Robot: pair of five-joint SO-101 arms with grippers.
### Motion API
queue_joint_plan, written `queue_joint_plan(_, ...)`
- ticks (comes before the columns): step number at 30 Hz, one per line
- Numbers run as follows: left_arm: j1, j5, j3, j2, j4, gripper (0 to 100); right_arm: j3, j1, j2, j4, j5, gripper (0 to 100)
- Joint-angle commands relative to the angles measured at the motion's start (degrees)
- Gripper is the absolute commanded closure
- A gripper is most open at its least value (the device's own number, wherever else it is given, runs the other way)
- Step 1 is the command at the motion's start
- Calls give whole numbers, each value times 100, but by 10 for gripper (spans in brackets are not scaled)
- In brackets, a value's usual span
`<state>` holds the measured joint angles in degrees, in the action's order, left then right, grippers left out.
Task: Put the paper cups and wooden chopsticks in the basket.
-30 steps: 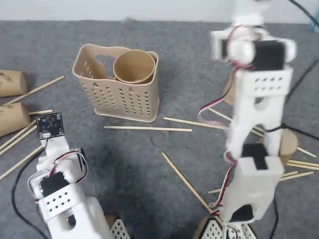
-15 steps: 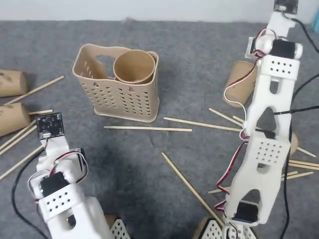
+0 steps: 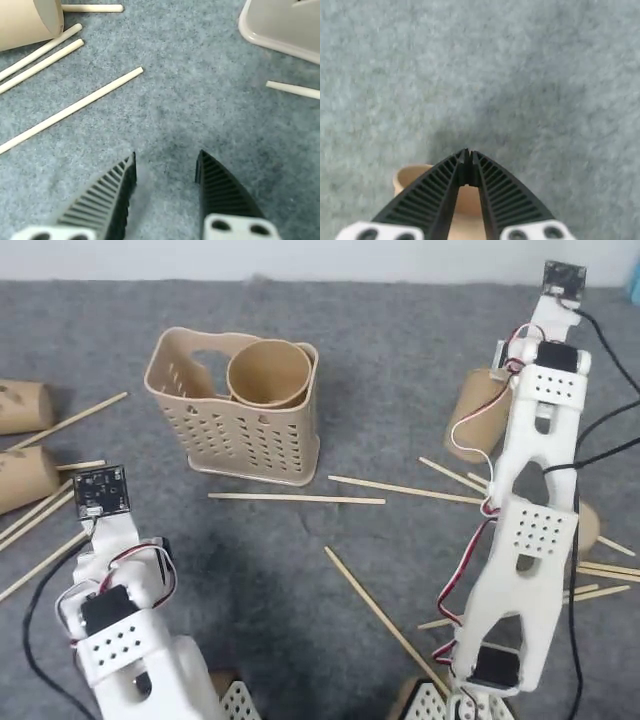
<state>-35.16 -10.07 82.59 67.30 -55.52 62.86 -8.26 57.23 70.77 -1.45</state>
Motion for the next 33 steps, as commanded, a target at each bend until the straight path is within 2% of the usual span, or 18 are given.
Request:
queue_joint_plan(1, 35, -62, -4, 97, 237, 813, 53, 295, -163, 620, 422, 991)
queue_joint_plan(4, 35, -62, -4, 97, 237, 813, 264, 567, -330, 1569, 791, 991)
queue_joint_plan(9, 35, -62, -4, 97, 237, 813, 1020, 954, -611, 3204, 923, 991)
queue_joint_plan(12, 35, -62, -4, 97, 255, 813, 818, 927, -813, 3257, 923, 991)
queue_joint_plan(15, 9, -62, -4, 97, 237, 813, -35, 813, -1209, 3240, 941, 991)
queue_joint_plan(20, 9, -62, -4, 97, 246, 813, -1477, 857, -2070, 3231, 1424, 991)
queue_joint_plan(27, 9, -62, 4, 97, 246, 813, -3182, 796, -3820, 3222, 1503, 991)
queue_joint_plan(33, 9, -62, 4, 97, 237, 813, -4967, 743, -5455, 3204, 2057, 991)
